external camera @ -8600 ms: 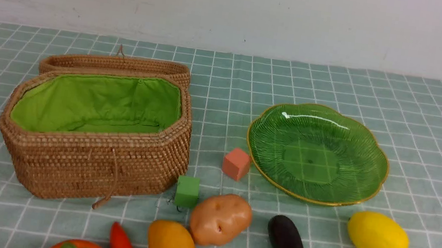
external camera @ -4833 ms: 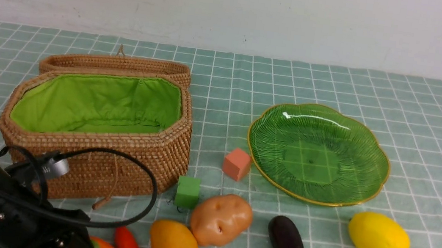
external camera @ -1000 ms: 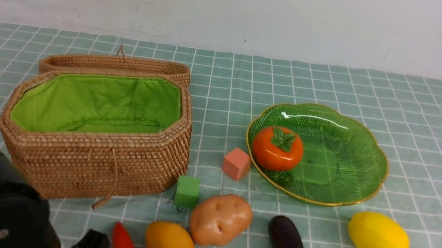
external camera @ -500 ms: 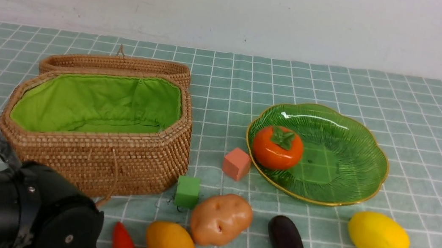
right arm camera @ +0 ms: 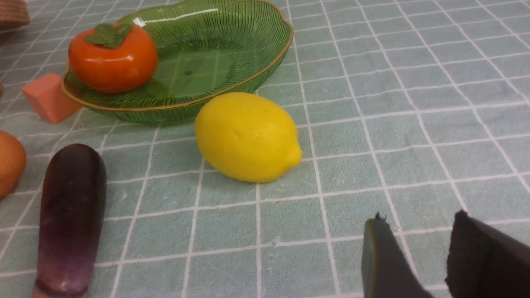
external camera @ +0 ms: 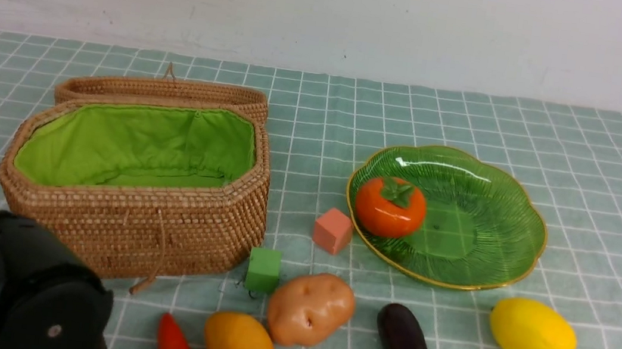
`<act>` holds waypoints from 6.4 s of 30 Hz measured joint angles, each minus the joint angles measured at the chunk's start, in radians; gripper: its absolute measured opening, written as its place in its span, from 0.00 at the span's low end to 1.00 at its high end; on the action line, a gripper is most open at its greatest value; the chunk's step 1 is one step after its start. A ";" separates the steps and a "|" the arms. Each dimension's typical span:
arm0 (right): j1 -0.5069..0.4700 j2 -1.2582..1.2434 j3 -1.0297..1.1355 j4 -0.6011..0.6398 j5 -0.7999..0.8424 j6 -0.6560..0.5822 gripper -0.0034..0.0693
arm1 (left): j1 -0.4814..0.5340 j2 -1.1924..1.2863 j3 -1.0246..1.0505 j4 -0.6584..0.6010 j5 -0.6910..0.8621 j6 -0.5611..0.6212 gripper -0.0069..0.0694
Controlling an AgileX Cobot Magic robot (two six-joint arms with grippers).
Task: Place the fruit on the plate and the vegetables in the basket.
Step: Take a daikon with your left arm and place it on the basket on the left, then use the left arm to grab a carrot and put it into the left basket, then grab the mango with your left arm and place it on the right plate
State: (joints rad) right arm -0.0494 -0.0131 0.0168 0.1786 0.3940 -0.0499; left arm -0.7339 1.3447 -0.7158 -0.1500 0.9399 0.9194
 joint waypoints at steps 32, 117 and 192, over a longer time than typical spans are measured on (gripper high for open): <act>0.000 0.000 0.000 0.000 0.000 0.000 0.38 | 0.497 0.312 -0.537 0.441 -0.490 -0.152 0.76; 0.000 0.000 0.000 -0.001 0.000 0.000 0.38 | 0.387 0.020 -0.529 0.256 0.046 -1.128 0.42; 0.000 0.000 0.000 -0.001 0.000 0.000 0.38 | 0.071 0.347 -0.469 0.125 0.048 -1.464 0.84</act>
State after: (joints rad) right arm -0.0494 -0.0131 0.0168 0.1776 0.3940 -0.0499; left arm -0.6628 1.6916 -1.1844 -0.0253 0.9880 -0.5451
